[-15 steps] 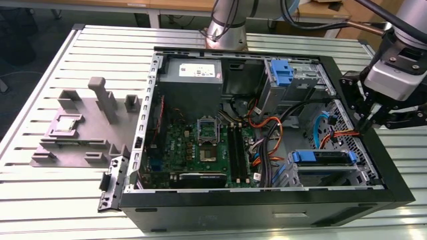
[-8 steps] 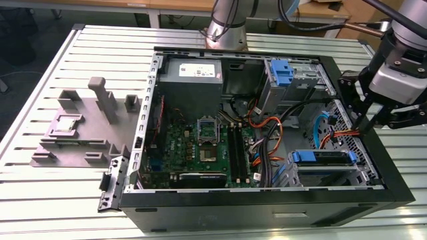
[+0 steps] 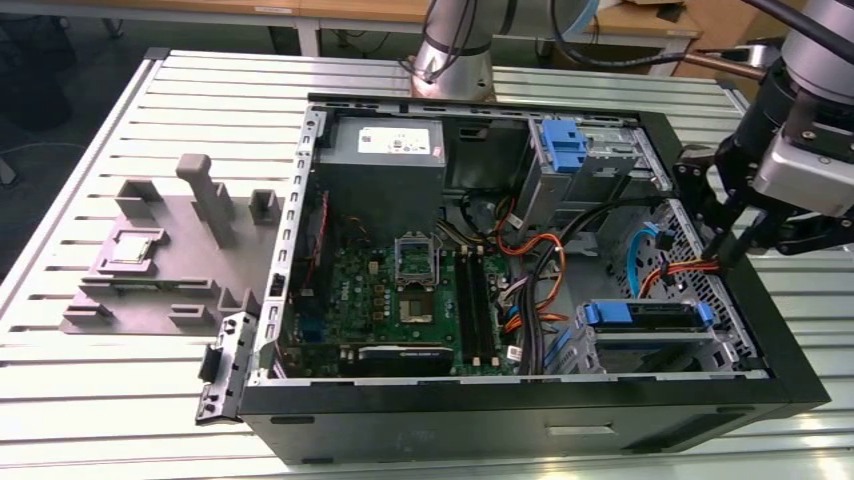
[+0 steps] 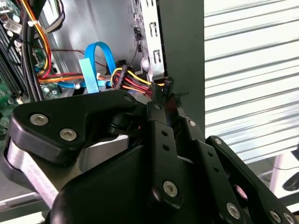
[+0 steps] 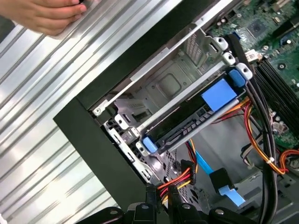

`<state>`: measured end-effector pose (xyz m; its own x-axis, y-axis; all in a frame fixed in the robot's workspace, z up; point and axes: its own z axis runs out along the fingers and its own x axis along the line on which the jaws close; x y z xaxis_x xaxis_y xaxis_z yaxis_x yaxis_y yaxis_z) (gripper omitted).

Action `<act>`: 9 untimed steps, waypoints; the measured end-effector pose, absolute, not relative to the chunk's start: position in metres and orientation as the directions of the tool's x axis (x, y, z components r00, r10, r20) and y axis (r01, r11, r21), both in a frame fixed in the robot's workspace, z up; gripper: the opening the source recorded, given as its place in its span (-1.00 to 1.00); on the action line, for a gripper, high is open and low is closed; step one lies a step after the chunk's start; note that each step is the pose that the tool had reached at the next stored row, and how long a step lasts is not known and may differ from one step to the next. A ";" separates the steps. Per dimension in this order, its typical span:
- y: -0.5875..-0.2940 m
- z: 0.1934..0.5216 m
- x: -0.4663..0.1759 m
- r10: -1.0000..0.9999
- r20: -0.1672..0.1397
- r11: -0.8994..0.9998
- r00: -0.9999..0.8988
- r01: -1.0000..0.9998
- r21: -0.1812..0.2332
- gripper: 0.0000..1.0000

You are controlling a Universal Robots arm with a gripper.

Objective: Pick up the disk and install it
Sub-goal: 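Insert the first disk wire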

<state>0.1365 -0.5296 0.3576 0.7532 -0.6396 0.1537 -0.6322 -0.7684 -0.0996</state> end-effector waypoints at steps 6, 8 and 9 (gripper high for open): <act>-0.529 0.357 0.137 -0.617 0.189 -0.785 0.764 -0.612 -0.095 -0.51; -0.529 0.357 0.137 -0.599 0.190 -0.800 0.778 -0.593 -0.096 -0.51; -0.529 0.357 0.137 -0.587 0.191 -0.809 0.787 -0.580 -0.096 -0.51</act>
